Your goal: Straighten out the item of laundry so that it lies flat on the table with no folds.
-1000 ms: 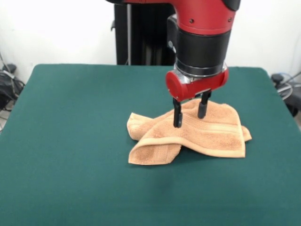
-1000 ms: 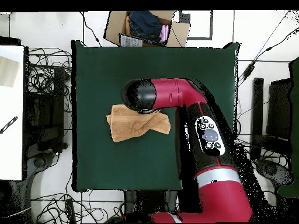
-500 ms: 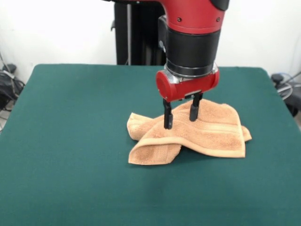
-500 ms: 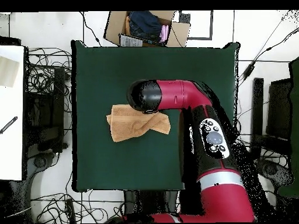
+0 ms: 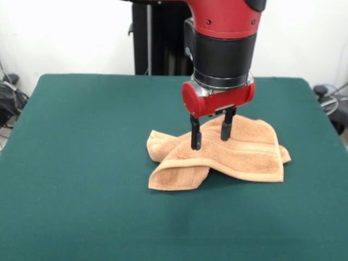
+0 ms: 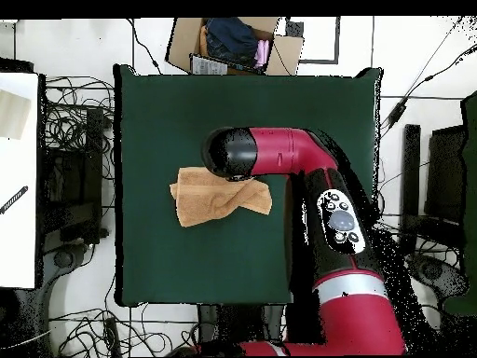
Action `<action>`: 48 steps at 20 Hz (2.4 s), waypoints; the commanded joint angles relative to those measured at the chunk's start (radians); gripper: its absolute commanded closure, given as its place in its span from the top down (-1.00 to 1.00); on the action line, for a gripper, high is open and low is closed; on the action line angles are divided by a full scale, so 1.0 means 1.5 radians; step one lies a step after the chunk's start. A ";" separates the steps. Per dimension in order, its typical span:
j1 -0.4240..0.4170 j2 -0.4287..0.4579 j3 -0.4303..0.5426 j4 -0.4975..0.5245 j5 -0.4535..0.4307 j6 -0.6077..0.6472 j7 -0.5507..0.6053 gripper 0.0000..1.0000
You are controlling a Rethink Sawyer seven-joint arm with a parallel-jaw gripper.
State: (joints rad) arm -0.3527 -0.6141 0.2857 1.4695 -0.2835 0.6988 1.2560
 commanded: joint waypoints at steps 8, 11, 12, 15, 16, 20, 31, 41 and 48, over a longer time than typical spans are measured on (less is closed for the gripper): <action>0.023 -0.042 -0.032 0.101 0.029 -0.056 0.176 1.00; 0.024 -0.043 -0.033 0.103 0.035 -0.056 0.173 1.00; 0.025 -0.045 -0.035 0.104 0.038 -0.055 0.171 1.00; 0.030 -0.049 -0.041 0.104 0.043 -0.054 0.169 1.00; 0.031 -0.051 -0.043 0.106 0.045 -0.055 0.169 1.00; 0.035 -0.060 -0.049 0.113 0.053 -0.054 0.167 1.00; 0.051 -0.093 -0.060 0.135 0.072 -0.050 0.173 1.00; 0.056 -0.115 -0.067 0.151 0.087 -0.043 0.172 1.00; 0.058 -0.114 -0.070 0.147 0.090 -0.046 0.168 1.00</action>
State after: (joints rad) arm -0.2888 -0.7827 0.2249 1.5937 -0.1743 0.6836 1.2560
